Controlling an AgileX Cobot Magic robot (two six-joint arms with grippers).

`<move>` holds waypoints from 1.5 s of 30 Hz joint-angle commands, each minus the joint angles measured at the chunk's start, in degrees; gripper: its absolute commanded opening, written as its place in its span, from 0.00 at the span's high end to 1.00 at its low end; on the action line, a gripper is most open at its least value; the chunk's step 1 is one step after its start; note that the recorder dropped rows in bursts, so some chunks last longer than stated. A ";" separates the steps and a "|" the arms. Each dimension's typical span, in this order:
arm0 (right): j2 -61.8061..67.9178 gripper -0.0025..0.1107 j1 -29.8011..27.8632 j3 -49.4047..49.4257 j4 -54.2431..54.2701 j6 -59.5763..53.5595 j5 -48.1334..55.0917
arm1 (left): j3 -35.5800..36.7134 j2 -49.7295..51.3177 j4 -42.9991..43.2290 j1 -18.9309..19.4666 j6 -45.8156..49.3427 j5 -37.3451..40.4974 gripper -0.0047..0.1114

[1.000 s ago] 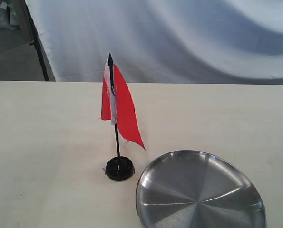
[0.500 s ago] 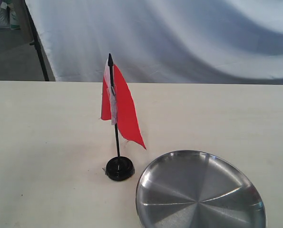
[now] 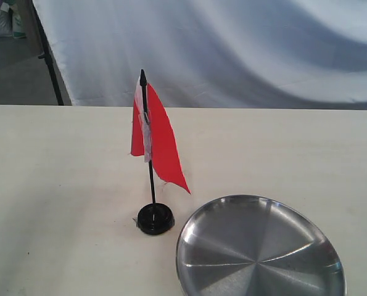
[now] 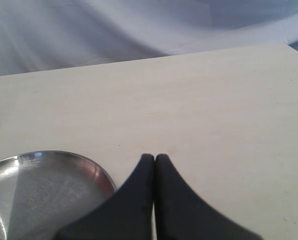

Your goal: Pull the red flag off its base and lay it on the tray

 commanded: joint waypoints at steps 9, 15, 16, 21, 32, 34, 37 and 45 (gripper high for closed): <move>-0.24 0.98 -0.17 -0.16 -0.06 -0.20 -0.28 | -1.38 10.05 -0.15 -1.00 12.44 6.69 0.96; -0.24 0.98 -0.17 -0.16 -0.06 -0.20 -0.28 | 1.30 16.73 -0.15 -10.59 15.99 7.07 0.96; -0.24 0.98 -0.17 -0.16 -0.06 -0.20 -0.28 | 1.67 18.01 -0.15 -12.49 16.81 7.19 0.96; -0.24 0.98 -0.17 -0.16 -0.06 -0.20 -0.28 | 1.61 22.50 -0.15 -22.12 17.75 12.17 0.96; -0.24 0.98 -0.17 -0.16 -0.06 -0.20 -0.28 | 1.61 29.31 -0.15 -24.65 9.00 9.77 0.65; -0.24 0.98 -0.17 -0.16 -0.06 -0.20 -0.28 | 1.61 30.39 -0.15 -24.65 9.00 8.48 0.52; -0.24 0.98 -0.17 -0.16 -0.06 -0.20 -0.28 | 1.48 32.43 -2.32 -24.65 8.90 4.94 0.43; -0.24 0.98 -0.17 -0.16 -0.06 -0.20 -0.28 | 0.29 37.96 -9.14 -24.65 10.72 0.09 0.48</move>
